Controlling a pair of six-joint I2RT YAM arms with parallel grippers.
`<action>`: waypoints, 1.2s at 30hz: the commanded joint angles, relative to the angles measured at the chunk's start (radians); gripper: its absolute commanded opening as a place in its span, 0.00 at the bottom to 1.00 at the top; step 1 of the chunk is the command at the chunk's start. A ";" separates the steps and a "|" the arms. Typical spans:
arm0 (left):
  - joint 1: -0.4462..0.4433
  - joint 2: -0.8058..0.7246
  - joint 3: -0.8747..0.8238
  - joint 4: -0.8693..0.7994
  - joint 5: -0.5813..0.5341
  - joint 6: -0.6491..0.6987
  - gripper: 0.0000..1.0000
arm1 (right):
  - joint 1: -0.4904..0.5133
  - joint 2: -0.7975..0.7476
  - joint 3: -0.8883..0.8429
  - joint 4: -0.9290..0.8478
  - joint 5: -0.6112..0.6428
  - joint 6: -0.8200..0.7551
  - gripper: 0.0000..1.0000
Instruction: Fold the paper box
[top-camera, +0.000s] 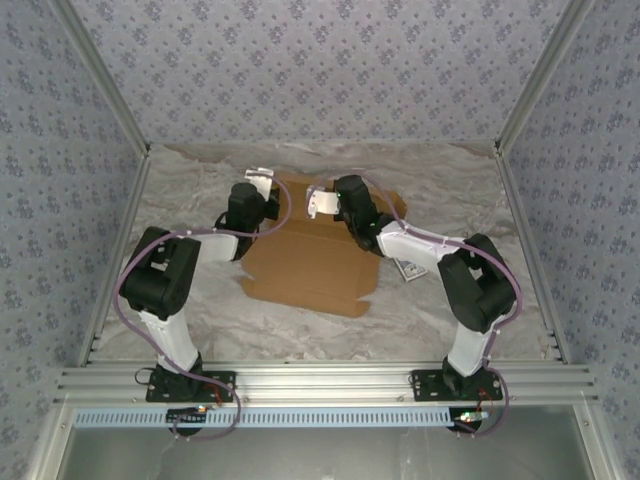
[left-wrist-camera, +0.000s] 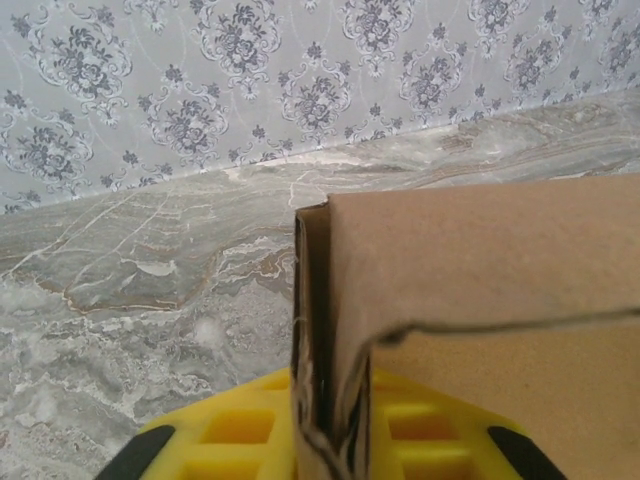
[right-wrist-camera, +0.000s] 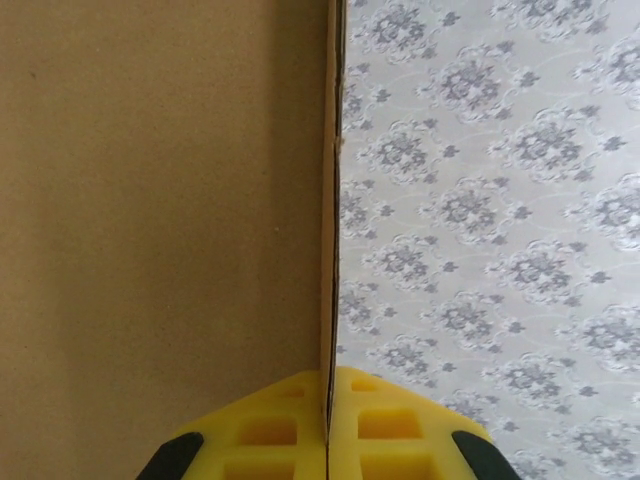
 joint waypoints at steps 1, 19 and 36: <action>0.004 -0.056 -0.013 0.061 0.002 -0.023 0.23 | 0.010 0.021 -0.012 0.099 0.028 -0.067 0.01; 0.070 -0.296 -0.124 -0.175 0.234 -0.115 0.60 | 0.007 0.026 -0.014 0.129 0.028 -0.076 0.00; 0.212 -0.179 0.173 -0.389 0.597 -0.455 0.63 | 0.008 0.035 -0.008 0.132 0.029 -0.081 0.00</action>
